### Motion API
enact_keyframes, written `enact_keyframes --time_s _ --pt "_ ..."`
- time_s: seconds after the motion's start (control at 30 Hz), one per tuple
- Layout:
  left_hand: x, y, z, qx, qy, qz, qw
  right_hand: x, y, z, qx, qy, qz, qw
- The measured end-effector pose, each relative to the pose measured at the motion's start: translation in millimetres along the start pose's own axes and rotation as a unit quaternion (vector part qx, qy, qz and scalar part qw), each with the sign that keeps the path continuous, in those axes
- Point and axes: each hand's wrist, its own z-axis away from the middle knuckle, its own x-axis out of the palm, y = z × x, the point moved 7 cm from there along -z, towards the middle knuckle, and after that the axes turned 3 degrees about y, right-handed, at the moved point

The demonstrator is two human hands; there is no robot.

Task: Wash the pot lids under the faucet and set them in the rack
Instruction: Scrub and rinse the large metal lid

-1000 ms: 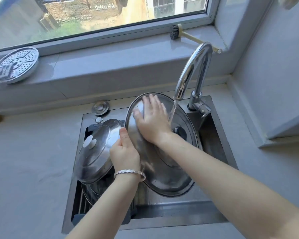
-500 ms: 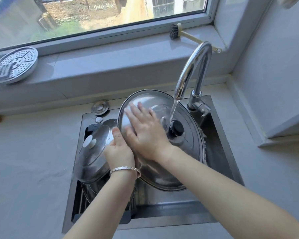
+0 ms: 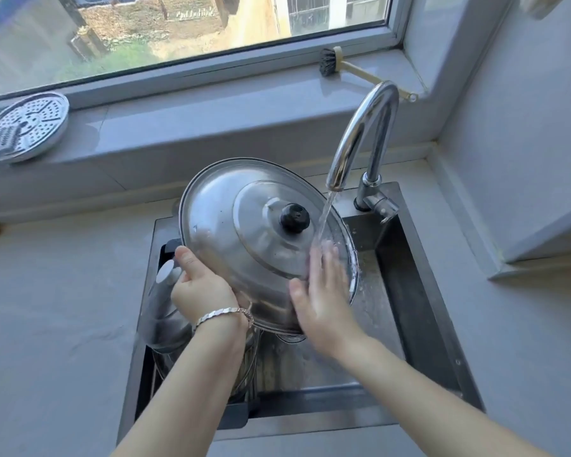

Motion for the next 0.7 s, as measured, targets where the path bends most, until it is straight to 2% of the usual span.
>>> enact_keyframes --time_s 0.07,0.13,0.17,0.23,0.33,0.43,0.5,0.53,0.57,0.63,0.7 --pt "2 -1 5 0.009 -0.007 0.001 1.000 6 -24 18 -0.073 0.001 0.038 0.997" --pt "2 1 6 0.027 -0.008 0.000 1.000 3 -17 13 -0.073 0.014 0.027 0.997" --pt "0 1 5 0.034 -0.006 -0.004 0.999 2 -4 4 -0.042 0.022 0.013 0.999" --pt "-3 3 1 0.048 -0.006 -0.022 0.999 4 37 -17 0.078 0.009 -0.065 0.995" --pt "-11 3 -4 0.060 -0.014 -0.064 0.996 8 109 -29 0.252 0.000 -0.116 0.961" --pt "-11 0 -8 0.060 -0.074 -0.122 0.988 0 151 -16 0.395 -0.012 -0.241 0.886" --pt "-8 -9 -6 0.044 -0.112 -0.153 0.981 -11 156 -6 0.425 -0.027 -0.337 0.840" --pt "-6 -15 -3 0.030 -0.131 -0.167 0.977 -16 162 -2 0.430 -0.040 -0.326 0.841" --pt "-2 -24 -2 0.020 -0.153 -0.186 0.970 -23 169 1 0.425 -0.030 -0.285 0.859" --pt "5 -52 2 -0.024 -0.198 -0.225 0.954 -42 182 6 0.407 0.026 -0.206 0.890" --pt "12 -84 1 -0.085 -0.228 -0.250 0.937 -60 192 13 0.403 0.067 -0.158 0.899"
